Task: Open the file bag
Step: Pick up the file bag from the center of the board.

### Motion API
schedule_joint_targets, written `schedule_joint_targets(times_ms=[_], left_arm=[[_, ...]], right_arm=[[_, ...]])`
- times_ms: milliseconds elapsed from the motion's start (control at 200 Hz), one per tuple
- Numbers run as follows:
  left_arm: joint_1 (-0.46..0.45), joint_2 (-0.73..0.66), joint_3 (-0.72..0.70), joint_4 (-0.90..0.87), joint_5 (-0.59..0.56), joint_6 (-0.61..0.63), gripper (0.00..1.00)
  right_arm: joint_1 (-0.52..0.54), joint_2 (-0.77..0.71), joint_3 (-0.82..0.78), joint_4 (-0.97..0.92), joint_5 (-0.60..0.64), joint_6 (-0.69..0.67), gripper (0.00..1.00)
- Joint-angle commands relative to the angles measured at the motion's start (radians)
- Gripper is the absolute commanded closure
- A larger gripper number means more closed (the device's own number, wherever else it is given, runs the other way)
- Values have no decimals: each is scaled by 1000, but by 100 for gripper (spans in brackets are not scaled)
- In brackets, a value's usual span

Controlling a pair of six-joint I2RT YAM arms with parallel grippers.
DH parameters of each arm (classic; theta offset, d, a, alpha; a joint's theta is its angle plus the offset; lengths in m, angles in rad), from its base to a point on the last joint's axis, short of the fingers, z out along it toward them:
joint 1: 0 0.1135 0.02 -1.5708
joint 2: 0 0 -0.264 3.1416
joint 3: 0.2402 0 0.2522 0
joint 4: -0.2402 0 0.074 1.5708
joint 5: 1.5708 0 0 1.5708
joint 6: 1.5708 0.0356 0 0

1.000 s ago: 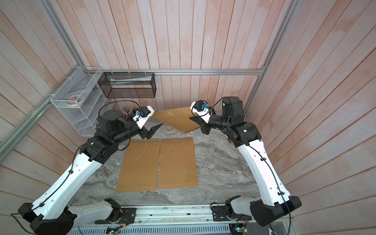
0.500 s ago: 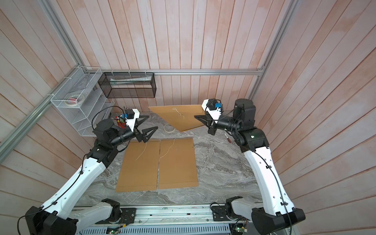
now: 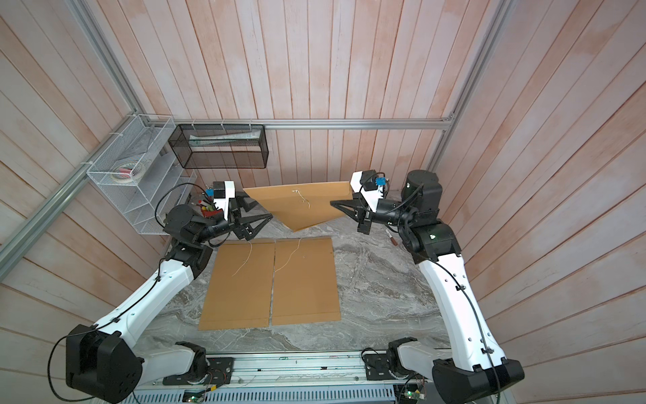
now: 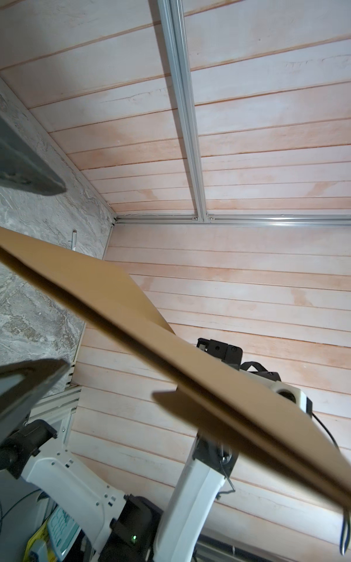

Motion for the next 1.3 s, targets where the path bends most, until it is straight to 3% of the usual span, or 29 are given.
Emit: schedule_joint_targets(times_ms=[0, 300, 430, 900, 960, 1020, 1160, 1295], left_arm=[[-5, 3, 33, 70, 52, -34, 16], [-19, 15, 78, 82, 70, -40, 18], [-26, 27, 105, 76, 79, -41, 25], [-45, 37, 134, 28, 83, -13, 82], [-46, 37, 139, 24, 81, -14, 100], [-46, 35, 137, 25, 78, -15, 100], [-46, -1, 125, -4, 39, 8, 100], [-46, -52, 121, -105, -18, 83, 100]], right_arm=[[-4, 2, -11, 54, -43, 38, 100], [-3, 12, -27, 86, -57, 56, 100], [-3, 17, -31, 86, -59, 56, 100], [-2, 18, -36, 132, -87, 80, 100], [-3, 14, -42, 142, -90, 85, 100], [-3, 11, -50, 147, -80, 89, 94], [-4, -16, -87, 165, 27, 112, 60], [-4, -80, -177, 249, 169, 197, 47]])
